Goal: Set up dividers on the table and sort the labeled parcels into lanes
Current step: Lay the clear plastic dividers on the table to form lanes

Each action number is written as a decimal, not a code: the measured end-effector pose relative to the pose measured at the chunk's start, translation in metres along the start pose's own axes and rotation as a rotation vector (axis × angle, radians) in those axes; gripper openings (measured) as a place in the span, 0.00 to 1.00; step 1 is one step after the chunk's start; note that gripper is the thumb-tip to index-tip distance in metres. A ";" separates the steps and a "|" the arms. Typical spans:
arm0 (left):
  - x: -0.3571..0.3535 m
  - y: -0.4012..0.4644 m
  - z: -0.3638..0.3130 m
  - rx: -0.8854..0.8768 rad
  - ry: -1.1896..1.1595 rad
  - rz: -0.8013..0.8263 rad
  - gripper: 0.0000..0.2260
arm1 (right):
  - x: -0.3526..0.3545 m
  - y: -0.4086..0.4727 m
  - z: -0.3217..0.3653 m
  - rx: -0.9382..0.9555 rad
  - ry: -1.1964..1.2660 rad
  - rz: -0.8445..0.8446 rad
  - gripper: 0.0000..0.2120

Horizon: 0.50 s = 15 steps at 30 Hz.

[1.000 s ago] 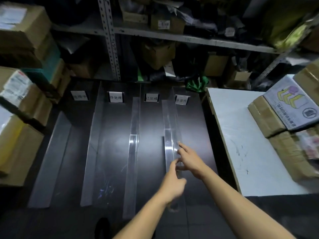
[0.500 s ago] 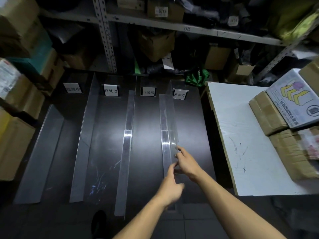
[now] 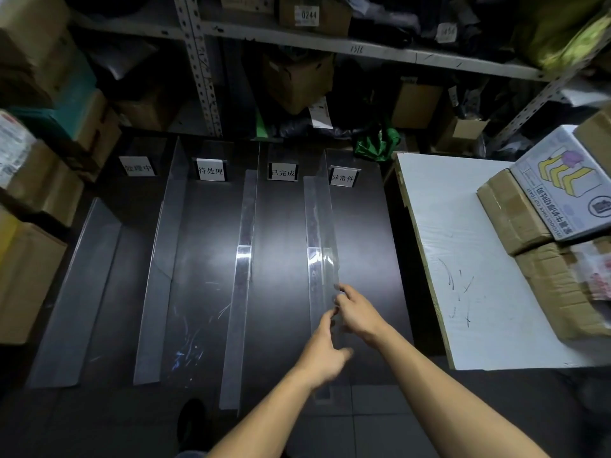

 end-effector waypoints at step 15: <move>0.089 -0.026 -0.074 -0.221 -0.048 -0.221 0.21 | 0.020 -0.041 0.095 0.346 -0.263 -0.444 0.20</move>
Point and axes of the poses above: each hand's wrist, its own y-axis towards the middle knuckle, its own x-axis out of the back of the hand, z = x × y, the point moved 4 cm from there along y, towards the middle knuckle, and after that the axes turned 11 degrees about -y, right-handed, at the moved point
